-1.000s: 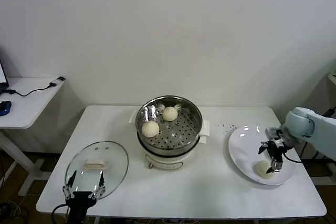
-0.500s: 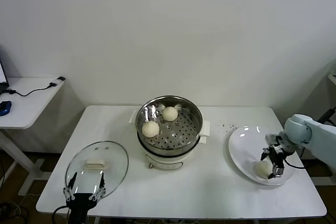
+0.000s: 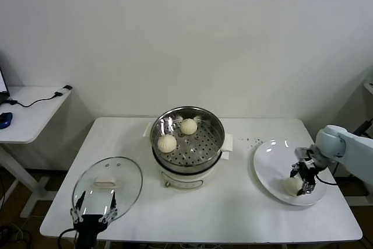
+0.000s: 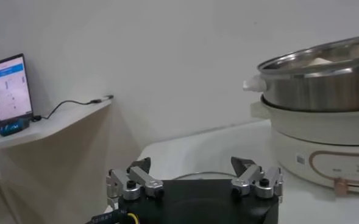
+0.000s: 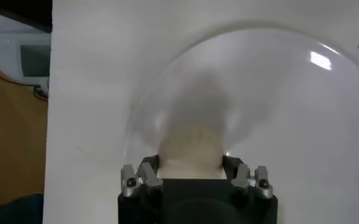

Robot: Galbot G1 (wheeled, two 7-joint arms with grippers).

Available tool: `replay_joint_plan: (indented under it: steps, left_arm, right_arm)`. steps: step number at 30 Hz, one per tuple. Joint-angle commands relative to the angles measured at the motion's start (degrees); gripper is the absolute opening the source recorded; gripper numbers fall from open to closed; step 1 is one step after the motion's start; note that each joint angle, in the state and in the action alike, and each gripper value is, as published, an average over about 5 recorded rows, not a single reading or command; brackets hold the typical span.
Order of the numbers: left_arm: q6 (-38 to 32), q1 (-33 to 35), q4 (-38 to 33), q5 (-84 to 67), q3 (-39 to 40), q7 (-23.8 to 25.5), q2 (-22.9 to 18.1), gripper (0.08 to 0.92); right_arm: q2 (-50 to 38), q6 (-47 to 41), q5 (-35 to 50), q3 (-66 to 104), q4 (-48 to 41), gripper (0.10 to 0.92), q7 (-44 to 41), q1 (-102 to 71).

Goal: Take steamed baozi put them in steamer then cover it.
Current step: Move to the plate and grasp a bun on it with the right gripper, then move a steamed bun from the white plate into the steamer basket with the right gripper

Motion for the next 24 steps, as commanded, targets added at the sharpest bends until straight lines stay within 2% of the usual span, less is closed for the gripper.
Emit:
replay_joint_plan:
  steps: [1, 7, 13, 19, 24]
  left_arm:
    - [0.11, 0.01, 0.01, 0.12, 0.17, 0.03, 0.08, 0.823]
    - [0.23, 0.15, -0.05, 0.25, 0.37, 0.07, 0.06, 0.823]
    - [0.64, -0.09, -0.24, 0.81, 0.81, 0.16, 0.54, 0.823]
    - [0.91, -0.42, -0.5, 0.98, 1.06, 0.07, 0.41, 0.823]
    - [0.82, -0.21, -0.68, 0.99, 0.86, 0.0, 0.33, 0.823]
  right_arm:
    - [6.71, 13.14, -1.8, -8.43, -0.77, 0.683, -4.3, 17.78]
    - [18.98, 23.04, 1.54, -15.37, -4.8, 0.679, -7.41, 32.56]
    - [30.43, 33.11, 3.78, -17.81, -8.71, 0.685, -7.65, 40.27]
    - [39.27, 37.0, 3.71, -16.41, -6.43, 0.687, -7.58, 40.69]
    - [43.06, 37.99, 1.96, -15.33, -1.58, 0.687, -6.73, 37.29]
